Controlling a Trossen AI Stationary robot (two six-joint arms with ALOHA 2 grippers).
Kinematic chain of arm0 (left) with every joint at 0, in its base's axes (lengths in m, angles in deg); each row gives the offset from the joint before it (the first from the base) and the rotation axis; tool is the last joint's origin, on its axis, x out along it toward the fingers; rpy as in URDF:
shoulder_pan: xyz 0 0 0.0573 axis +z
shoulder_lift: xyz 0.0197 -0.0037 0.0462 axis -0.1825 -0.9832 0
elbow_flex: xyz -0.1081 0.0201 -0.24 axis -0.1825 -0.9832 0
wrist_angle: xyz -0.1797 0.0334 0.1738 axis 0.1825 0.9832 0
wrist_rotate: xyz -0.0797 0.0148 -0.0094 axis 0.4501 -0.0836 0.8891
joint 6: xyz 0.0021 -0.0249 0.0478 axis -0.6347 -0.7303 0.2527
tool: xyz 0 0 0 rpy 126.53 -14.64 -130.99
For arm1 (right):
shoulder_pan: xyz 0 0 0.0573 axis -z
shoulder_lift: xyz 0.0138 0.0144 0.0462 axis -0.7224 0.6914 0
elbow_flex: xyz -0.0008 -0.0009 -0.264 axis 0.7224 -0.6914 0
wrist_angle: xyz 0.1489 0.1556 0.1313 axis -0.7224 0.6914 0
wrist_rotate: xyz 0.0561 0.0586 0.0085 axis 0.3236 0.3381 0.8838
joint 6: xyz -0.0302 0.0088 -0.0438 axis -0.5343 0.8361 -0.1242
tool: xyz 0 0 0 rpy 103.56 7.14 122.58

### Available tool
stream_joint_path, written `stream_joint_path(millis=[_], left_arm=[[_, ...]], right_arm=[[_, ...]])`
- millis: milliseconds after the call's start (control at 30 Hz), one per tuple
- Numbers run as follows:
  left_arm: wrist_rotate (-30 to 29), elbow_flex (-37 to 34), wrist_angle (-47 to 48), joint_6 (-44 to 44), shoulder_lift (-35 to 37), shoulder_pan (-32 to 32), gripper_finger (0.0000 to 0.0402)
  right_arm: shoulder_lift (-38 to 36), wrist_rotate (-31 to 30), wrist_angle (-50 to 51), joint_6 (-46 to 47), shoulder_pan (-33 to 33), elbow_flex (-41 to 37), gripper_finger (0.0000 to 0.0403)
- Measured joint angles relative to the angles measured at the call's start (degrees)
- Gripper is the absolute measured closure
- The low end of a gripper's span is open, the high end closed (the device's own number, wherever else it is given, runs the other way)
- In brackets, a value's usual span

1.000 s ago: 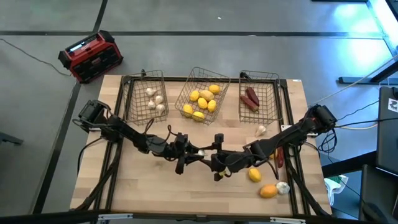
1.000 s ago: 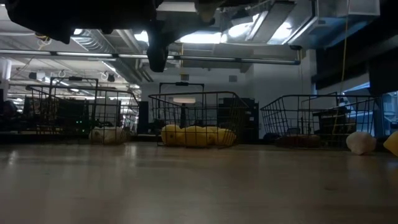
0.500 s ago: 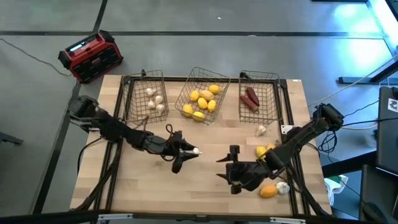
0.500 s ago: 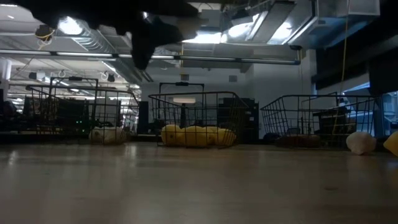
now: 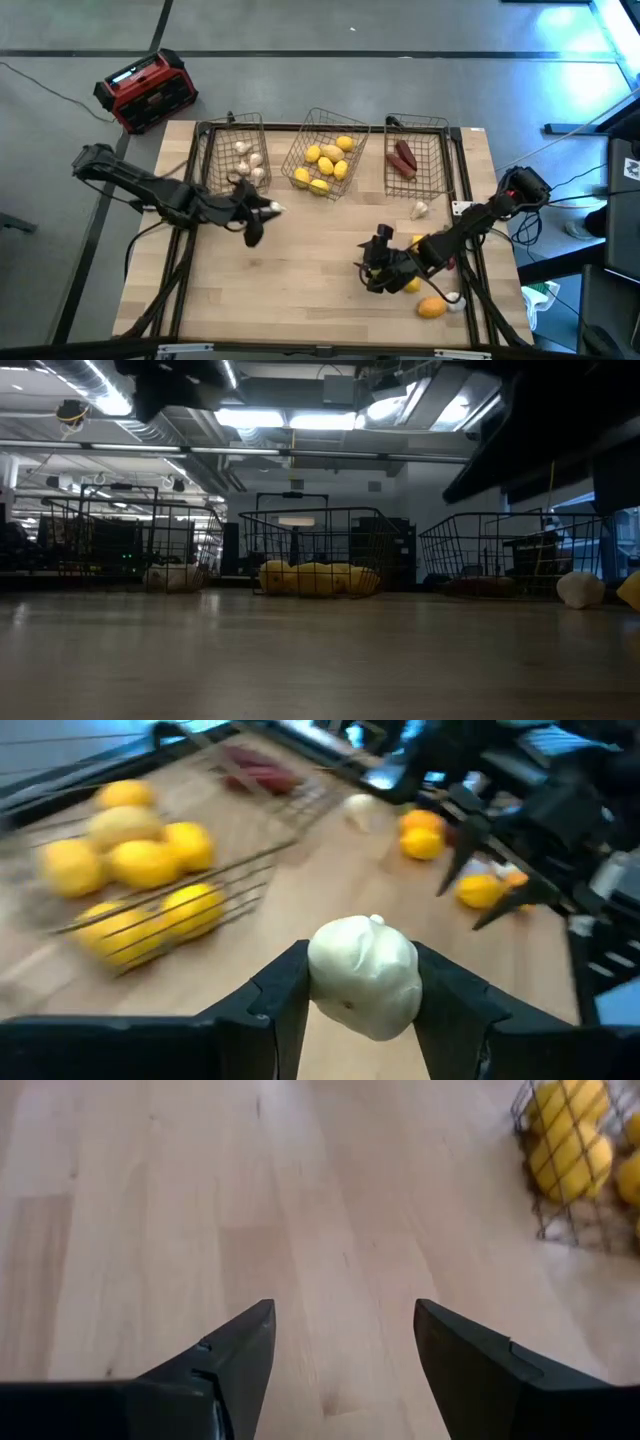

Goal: Sort produce into baskets
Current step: Put the garlic into the left wire basket

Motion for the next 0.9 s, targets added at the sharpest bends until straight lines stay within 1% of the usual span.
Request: stream_joint_path(millis=[100, 200, 333, 400, 467, 567, 733, 900], left_arm=[[-1.86, 2.34, 12.36, -4.6, 3.87, 1.67, 0.0255], [-3.75, 3.46, 23.95, -9.11, 6.33, 4.44, 0.0255], [-4.92, 3.53, 35.36, -14.54, 7.46, 9.3, 0.0254], [-5.45, 3.53, 39.06, -16.67, 7.26, 12.25, 0.0254], [-5.96, 3.53, 41.1, -17.14, 6.59, 15.44, 0.0254], [-5.59, 3.04, 39.89, -16.05, 5.33, 20.41, 0.0254], [0.08, 2.62, 38.73, -11.02, 1.08, 28.94, 0.0254], [4.65, 2.57, 35.36, -5.08, -4.22, 35.43, 0.0254]], right_arm=[[0.0, 0.99, -2.12, 2.38, 1.05, -2.1, 0.0165], [0.0, 1.44, -2.28, 3.55, 2.02, -2.54, 0.0165], [0.0, 1.38, -3.26, 4.29, 2.43, -2.6, 0.0165], [0.0, 1.51, -3.82, 4.29, 2.32, -2.6, 0.0165], [0.0, 1.44, -4.49, 4.23, 2.32, -2.6, 0.0165], [0.0, 0.94, -5.07, 4.1, 2.3, -2.6, 0.0165], [0.0, 0.81, -5.07, 4.16, 2.32, -2.6, 0.0165], [0.0, 0.81, -5.07, 4.21, 2.32, -2.6, 0.0165]])
